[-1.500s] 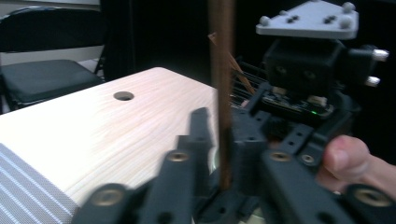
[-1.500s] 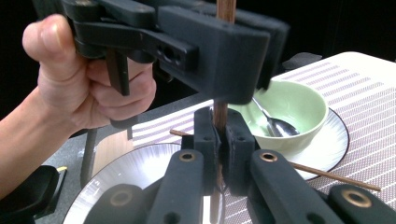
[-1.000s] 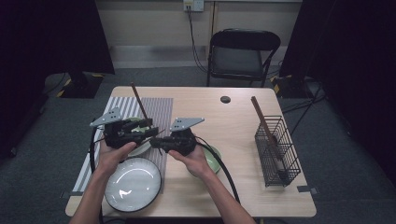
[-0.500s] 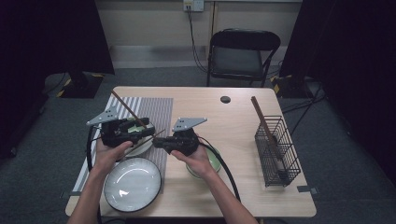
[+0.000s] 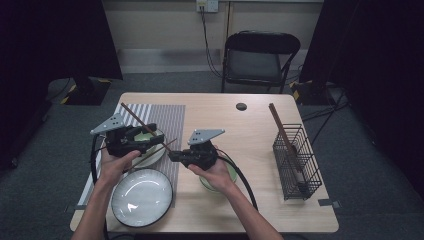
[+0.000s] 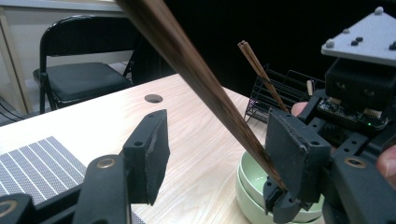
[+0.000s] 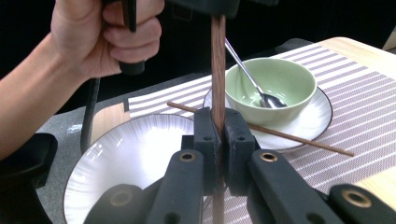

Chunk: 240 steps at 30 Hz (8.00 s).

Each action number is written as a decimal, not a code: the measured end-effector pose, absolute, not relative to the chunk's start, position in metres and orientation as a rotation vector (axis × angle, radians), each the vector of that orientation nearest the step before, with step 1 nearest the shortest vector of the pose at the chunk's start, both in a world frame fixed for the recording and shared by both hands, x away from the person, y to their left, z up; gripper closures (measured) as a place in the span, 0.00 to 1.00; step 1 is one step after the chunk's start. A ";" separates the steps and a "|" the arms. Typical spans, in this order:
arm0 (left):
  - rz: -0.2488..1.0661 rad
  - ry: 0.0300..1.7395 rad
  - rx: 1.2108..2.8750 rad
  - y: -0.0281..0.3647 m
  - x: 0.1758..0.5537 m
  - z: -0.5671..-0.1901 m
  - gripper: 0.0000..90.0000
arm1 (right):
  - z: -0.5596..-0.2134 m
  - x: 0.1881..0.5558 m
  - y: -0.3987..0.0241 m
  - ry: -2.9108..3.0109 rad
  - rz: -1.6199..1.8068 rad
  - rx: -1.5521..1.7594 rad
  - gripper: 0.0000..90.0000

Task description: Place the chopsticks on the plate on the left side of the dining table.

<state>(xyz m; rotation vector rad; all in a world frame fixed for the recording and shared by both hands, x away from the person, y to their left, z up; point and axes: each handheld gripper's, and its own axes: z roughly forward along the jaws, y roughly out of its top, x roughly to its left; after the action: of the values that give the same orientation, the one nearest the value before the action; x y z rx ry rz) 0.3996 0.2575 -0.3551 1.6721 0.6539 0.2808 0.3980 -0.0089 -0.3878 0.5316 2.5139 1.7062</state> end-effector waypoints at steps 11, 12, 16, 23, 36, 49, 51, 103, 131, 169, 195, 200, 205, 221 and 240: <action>0.330 0.670 1.670 0.259 0.400 -0.353 0.42 | -0.396 0.384 -0.025 2.491 1.652 0.572 0.96; 0.325 0.664 1.672 0.259 0.400 -0.353 0.42 | -0.398 0.382 -0.027 2.486 1.646 0.575 0.96; 0.323 0.676 1.668 0.260 0.401 -0.355 0.41 | -0.402 0.377 -0.032 2.495 1.640 0.594 0.96; 0.326 0.691 1.664 0.264 0.403 -0.356 0.39 | -0.400 0.373 -0.042 2.499 1.641 0.587 0.95; 0.315 0.735 1.645 0.270 0.407 -0.363 0.36 | -0.387 0.373 -0.054 2.461 1.652 0.580 0.95; 0.318 0.753 1.629 0.277 0.408 -0.363 0.34 | -0.382 0.374 -0.059 2.467 1.662 0.561 0.96; 0.332 0.764 1.632 0.281 0.408 -0.363 0.33 | -0.381 0.373 -0.060 2.470 1.657 0.558 0.96; 0.332 0.818 1.735 0.275 0.421 -0.388 0.32 | -0.363 0.380 -0.082 2.411 1.718 0.594 0.96; 0.290 0.605 1.827 0.225 0.404 -0.379 0.28 | -0.368 0.387 -0.086 2.398 1.680 0.668 0.96; 0.380 0.518 1.948 0.211 0.402 -0.391 0.47 | -0.348 0.393 -0.075 2.420 1.680 0.644 0.96; 0.238 0.406 2.003 0.195 0.399 -0.400 0.88 | -0.321 0.412 -0.060 2.421 1.746 0.600 0.97; 0.190 0.375 1.988 0.190 0.397 -0.399 0.93 | -0.312 0.417 -0.054 2.413 1.759 0.588 0.97; 0.132 0.375 1.951 0.189 0.396 -0.400 0.95 | -0.307 0.422 -0.050 2.410 1.758 0.591 0.97; 0.101 0.490 1.744 0.213 0.399 -0.390 0.95 | -0.327 0.424 -0.040 2.342 1.817 0.627 0.65; 0.126 0.515 1.697 0.217 0.400 -0.390 0.94 | -0.329 0.424 -0.012 2.360 1.849 0.633 0.95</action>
<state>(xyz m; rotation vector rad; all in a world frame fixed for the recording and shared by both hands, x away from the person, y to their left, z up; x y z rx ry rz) 0.3999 0.2168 -0.3901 1.6970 0.5145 0.1264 0.4245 -0.0118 -0.3290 0.6325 2.3604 1.8493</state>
